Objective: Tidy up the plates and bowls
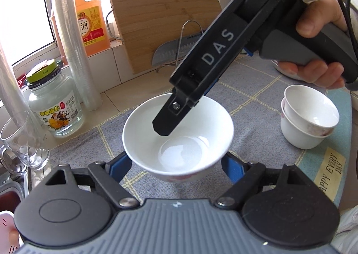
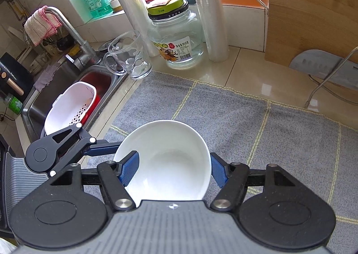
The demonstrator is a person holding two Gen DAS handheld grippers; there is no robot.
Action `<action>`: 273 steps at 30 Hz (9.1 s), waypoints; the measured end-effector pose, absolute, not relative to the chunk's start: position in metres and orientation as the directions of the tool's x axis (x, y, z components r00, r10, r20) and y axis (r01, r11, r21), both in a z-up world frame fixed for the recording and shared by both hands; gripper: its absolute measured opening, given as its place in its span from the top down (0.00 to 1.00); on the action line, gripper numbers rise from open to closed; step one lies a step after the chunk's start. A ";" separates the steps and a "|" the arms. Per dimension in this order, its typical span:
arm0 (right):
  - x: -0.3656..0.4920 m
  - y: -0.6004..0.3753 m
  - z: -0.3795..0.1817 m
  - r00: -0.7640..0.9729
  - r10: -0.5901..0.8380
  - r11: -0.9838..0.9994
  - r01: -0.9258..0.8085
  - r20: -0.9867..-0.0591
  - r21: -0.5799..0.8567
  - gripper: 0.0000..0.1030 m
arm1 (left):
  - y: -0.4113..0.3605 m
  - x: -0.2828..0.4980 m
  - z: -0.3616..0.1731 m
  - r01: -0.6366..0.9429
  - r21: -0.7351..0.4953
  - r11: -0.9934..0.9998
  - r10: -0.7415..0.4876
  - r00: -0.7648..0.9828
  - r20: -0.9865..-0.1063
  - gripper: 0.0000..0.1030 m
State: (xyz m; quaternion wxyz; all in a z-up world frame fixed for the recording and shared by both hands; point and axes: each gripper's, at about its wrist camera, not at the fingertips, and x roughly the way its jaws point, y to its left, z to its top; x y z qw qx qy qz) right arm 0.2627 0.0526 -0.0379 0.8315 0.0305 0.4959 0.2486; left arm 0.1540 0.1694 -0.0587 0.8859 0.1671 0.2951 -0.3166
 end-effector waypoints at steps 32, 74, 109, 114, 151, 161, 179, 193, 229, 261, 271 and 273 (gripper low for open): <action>0.163 -0.042 -0.006 0.482 0.386 0.917 -0.295 -0.787 0.270 0.29 | 0.082 0.083 -0.035 0.754 0.146 0.640 -0.545 0.580 -0.606 0.16; 0.125 -0.117 -0.031 0.512 0.258 0.965 -0.090 -0.819 0.247 0.29 | 0.005 0.088 -0.059 0.868 0.090 0.489 -0.629 0.422 -0.653 0.16; 0.129 -0.121 -0.039 0.497 0.255 0.965 -0.075 -0.829 0.251 0.29 | 0.003 0.098 -0.063 0.882 0.024 0.471 -0.642 0.361 -0.676 0.14; 0.128 -0.120 -0.040 0.496 0.254 0.965 -0.076 -0.830 0.250 0.28 | 0.002 0.098 -0.064 0.883 0.024 0.470 -0.643 0.360 -0.675 0.14; 0.092 -0.112 -0.033 0.591 0.193 0.981 -0.104 -0.783 0.163 0.01 | 0.034 0.079 -0.058 0.842 0.045 0.538 -0.637 0.440 -0.633 0.04; 0.071 -0.122 -0.037 0.611 0.220 0.974 -0.187 -0.761 0.131 0.00 | 0.027 0.066 -0.063 0.785 0.037 0.618 -0.572 0.481 -0.664 0.04; 0.054 -0.146 -0.106 0.542 0.213 0.965 -0.247 -0.813 0.088 0.00 | 0.022 0.063 -0.106 0.679 0.003 0.734 -0.442 0.481 -0.757 0.04; 0.061 -0.127 -0.134 0.538 0.114 0.970 -0.244 -0.835 -0.025 0.00 | 0.022 0.086 -0.131 0.763 0.010 0.647 -0.475 0.413 -0.777 0.04; 0.105 -0.127 -0.100 0.390 0.394 0.663 -0.748 -0.832 -0.037 0.12 | 0.006 0.121 -0.115 0.971 0.062 0.230 -0.631 0.197 -0.750 0.18; 0.110 -0.122 -0.099 0.339 0.412 0.633 -0.774 -0.846 -0.002 0.16 | -0.004 0.126 -0.120 0.988 0.029 0.151 -0.639 0.120 -0.760 0.19; 0.108 -0.130 -0.086 0.340 0.405 0.631 -0.776 -0.849 -0.009 0.16 | -0.013 0.122 -0.112 0.985 0.036 0.171 -0.633 0.138 -0.762 0.19; 0.107 -0.134 -0.082 0.341 0.405 0.631 -0.776 -0.848 -0.011 0.16 | -0.017 0.121 -0.108 0.984 0.042 0.173 -0.632 0.144 -0.761 0.19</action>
